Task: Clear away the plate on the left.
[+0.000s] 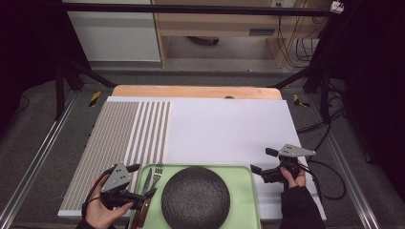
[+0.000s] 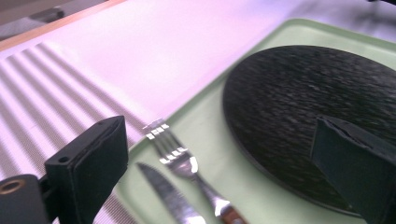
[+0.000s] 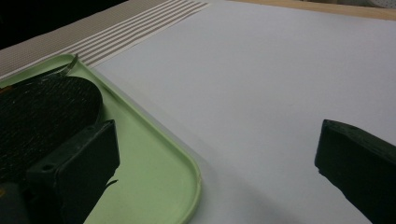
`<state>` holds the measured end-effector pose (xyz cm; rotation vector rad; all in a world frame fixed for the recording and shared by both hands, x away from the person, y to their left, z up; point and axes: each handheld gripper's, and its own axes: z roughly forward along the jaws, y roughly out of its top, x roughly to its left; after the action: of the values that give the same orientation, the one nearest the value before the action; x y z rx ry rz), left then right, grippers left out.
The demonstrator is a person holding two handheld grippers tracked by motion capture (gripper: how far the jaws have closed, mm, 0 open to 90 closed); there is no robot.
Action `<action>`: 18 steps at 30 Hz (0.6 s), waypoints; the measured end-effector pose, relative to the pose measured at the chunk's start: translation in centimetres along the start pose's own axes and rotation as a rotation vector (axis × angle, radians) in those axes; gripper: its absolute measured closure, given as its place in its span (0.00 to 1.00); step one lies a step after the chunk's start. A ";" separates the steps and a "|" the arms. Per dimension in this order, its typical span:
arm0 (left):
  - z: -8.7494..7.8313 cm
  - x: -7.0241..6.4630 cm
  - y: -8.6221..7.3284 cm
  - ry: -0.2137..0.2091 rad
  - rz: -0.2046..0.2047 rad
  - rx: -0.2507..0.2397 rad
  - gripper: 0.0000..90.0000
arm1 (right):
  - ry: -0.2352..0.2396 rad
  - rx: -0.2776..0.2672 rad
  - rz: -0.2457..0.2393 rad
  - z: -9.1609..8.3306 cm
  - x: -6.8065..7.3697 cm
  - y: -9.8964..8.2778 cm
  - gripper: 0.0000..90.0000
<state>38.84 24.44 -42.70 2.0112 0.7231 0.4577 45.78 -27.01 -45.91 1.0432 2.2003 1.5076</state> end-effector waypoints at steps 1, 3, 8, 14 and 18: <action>0.0 0.3 -0.1 0.004 -0.007 -0.001 0.05 | 0.001 0.000 0.003 0.0 0.0 0.0 0.00; 0.0 1.0 -0.6 0.025 -0.026 -0.004 0.05 | 0.001 0.002 0.002 0.0 0.0 0.0 0.00; -0.1 2.7 -1.8 0.057 -0.071 -0.010 0.05 | -0.002 0.008 0.001 0.0 0.0 0.0 0.00; -0.4 4.8 -3.5 0.081 -0.142 -0.028 0.05 | -0.004 0.012 0.001 0.1 -0.1 -0.1 0.00; -0.6 5.7 -4.3 0.097 -0.157 -0.019 0.04 | -0.004 0.017 0.004 0.1 0.0 -0.1 0.00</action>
<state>41.53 30.27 -45.88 1.9082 0.9254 0.4700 45.80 -27.00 -46.04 1.0551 2.2134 1.4894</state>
